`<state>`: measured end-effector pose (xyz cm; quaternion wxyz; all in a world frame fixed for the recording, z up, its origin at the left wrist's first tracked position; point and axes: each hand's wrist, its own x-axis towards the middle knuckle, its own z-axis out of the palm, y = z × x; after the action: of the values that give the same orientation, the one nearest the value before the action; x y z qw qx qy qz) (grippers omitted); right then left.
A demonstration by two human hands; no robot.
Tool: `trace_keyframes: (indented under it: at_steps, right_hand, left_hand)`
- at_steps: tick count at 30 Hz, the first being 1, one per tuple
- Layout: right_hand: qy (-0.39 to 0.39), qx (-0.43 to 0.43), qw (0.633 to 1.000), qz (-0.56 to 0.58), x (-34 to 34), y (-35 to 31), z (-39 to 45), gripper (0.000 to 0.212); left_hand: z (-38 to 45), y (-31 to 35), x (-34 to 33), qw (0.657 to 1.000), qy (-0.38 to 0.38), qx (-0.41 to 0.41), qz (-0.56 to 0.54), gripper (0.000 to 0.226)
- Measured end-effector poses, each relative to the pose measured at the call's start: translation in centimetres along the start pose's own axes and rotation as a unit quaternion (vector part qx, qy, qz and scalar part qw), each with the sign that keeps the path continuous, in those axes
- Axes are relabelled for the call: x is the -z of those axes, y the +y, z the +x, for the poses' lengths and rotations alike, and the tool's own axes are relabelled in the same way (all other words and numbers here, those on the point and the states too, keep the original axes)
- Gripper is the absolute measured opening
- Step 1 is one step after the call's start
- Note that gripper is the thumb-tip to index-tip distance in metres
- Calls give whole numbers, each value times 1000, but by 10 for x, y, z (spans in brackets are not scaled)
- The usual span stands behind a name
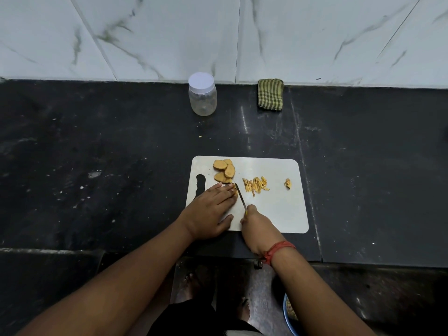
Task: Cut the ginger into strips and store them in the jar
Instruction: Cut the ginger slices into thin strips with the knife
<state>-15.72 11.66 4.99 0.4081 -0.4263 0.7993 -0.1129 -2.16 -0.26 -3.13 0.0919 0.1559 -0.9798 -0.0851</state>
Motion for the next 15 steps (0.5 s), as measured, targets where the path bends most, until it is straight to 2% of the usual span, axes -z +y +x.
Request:
trace_keyframes:
  at_steps: [4,8,15]
  right_hand:
    - [-3,-5,1000,-5,3,-3,0,13]
    - [-8,-4,1000,-9,5,-5,0,7]
    - [-8,-5,1000,-17,3,-4,4,6]
  left_hand:
    - [1,-1,-1,1000,1,0,-1,57]
    - [1,-2,-1,1000,-4,3,-4,58]
    - [1,-3,-3,1000,2,3,-11,57]
